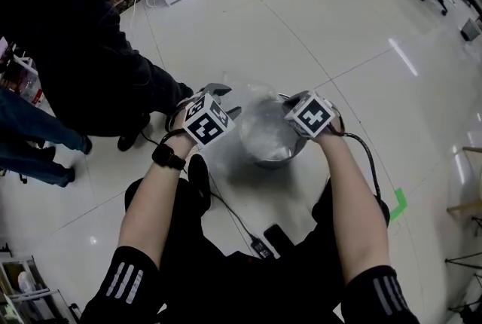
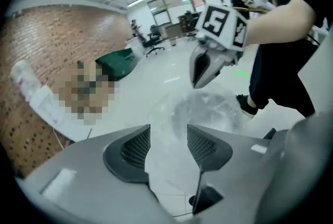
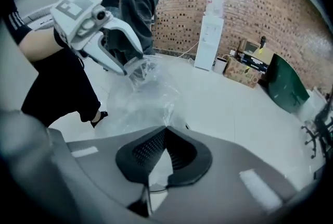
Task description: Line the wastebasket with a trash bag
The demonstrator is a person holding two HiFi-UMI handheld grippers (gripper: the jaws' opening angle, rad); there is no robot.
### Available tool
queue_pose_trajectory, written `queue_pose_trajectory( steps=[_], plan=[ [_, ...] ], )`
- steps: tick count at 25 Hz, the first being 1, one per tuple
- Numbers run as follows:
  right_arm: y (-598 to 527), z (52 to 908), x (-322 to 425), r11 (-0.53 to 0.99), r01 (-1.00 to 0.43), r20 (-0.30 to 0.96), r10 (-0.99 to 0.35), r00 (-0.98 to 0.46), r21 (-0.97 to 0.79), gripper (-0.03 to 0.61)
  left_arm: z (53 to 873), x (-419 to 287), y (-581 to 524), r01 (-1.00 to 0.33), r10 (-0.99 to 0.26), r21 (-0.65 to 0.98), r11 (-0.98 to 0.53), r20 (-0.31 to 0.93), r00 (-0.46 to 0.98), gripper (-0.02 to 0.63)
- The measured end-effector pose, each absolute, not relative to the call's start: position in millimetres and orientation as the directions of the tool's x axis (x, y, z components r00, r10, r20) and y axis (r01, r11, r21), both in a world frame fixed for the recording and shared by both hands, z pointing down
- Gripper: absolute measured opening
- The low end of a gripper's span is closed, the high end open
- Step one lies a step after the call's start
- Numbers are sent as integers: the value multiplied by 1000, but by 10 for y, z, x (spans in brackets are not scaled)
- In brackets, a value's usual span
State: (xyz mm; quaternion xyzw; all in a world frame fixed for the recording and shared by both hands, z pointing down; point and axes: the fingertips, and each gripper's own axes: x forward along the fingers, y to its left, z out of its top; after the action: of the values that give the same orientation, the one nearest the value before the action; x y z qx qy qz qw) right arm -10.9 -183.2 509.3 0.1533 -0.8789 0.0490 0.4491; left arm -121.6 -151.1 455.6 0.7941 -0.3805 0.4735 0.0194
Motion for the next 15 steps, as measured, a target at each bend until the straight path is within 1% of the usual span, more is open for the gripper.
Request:
queue_pose_trajectory(
  steps=[1, 2, 5, 8, 10, 11, 13, 15],
  plan=[
    [-1830, 5071, -118, 948, -313, 803, -228, -550, 55, 8, 4610, -1348, -1552, -664, -585, -308, -681, 774, 241, 226],
    [-1824, 5053, -131, 949, -310, 802, -229, -551, 59, 8, 4672, -1436, -1581, -695, -580, -284, -660, 781, 231, 230],
    [-1795, 5033, -159, 956, -285, 804, -222, -551, 69, 8, 4856, -1564, -1657, -719, -566, -279, -636, 802, 189, 221],
    [-1789, 5053, -128, 958, -276, 817, -219, -533, 77, 8, 4899, -1697, -1739, -700, -568, -336, -630, 814, 120, 124],
    [-1791, 5064, -94, 958, -273, 823, -219, -524, 81, 8, 4869, -1771, -1767, -696, -560, -339, -633, 821, 110, 27],
    [-1792, 5070, -76, 958, -274, 826, -220, -519, 82, 8, 4853, -1808, -1777, -694, -556, -336, -637, 824, 111, 0],
    [-1800, 5067, -48, 957, -279, 828, -223, -514, 85, 8, 4794, -1866, -1807, -699, -555, -325, -637, 822, 124, -6],
    [-1814, 5059, -19, 955, -282, 830, -229, -509, 91, 8, 4708, -1835, -1839, -711, -559, -294, -639, 813, 166, -6]
  ],
)
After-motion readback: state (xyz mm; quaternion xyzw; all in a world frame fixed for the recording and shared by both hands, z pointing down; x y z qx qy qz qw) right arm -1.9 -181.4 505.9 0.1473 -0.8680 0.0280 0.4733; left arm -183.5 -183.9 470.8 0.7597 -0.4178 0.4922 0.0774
